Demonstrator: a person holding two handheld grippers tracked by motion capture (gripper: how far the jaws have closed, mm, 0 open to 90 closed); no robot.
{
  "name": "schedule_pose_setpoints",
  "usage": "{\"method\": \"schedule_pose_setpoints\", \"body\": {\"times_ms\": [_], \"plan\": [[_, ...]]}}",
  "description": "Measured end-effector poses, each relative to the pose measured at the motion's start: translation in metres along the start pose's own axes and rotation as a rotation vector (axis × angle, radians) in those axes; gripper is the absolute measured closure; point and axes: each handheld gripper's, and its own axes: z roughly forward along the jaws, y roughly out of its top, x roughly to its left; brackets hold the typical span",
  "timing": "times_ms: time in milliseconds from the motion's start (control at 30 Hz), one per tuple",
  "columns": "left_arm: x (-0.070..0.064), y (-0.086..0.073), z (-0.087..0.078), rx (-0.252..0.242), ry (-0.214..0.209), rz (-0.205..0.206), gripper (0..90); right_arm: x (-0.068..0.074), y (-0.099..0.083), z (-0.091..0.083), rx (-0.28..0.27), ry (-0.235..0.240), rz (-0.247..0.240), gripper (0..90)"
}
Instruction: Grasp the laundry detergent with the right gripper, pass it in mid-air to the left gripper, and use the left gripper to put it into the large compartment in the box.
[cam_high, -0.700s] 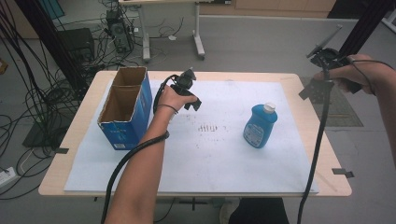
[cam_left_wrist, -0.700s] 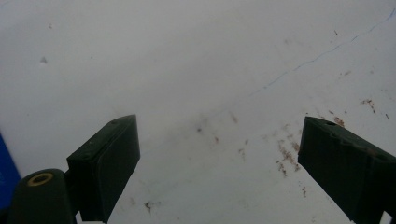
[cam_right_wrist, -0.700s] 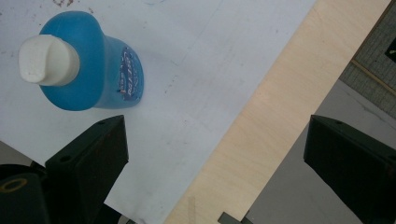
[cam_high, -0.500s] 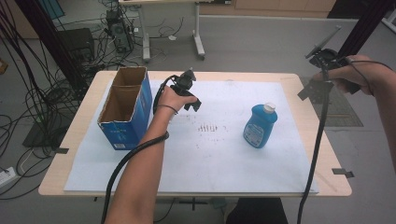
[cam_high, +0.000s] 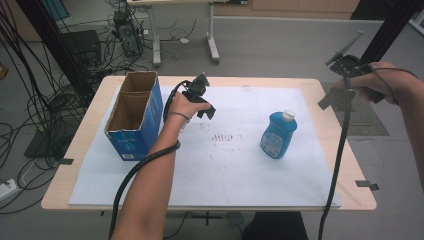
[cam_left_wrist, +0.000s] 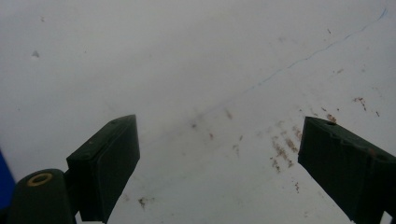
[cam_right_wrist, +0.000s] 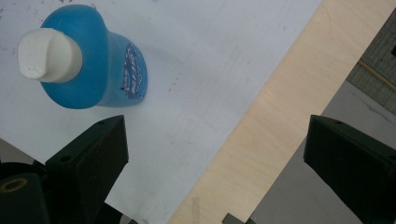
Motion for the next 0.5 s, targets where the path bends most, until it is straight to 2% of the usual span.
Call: {"method": "schedule_pose_setpoints", "body": {"times_ms": [200,367,500], "plan": [[0.001,-0.001,-0.001,-0.003,-0.021,-0.013,13.0,0.0,-0.004,0.003,-0.001,0.008,0.009,6.4],[0.002,-0.003,-0.003,0.011,-0.019,-0.013,13.0,0.002,-0.009,0.003,0.0,0.006,0.009,6.4],[0.003,-0.007,-0.004,0.027,-0.031,-0.009,13.0,0.005,-0.015,0.005,-0.009,0.027,0.007,6.6]]}}
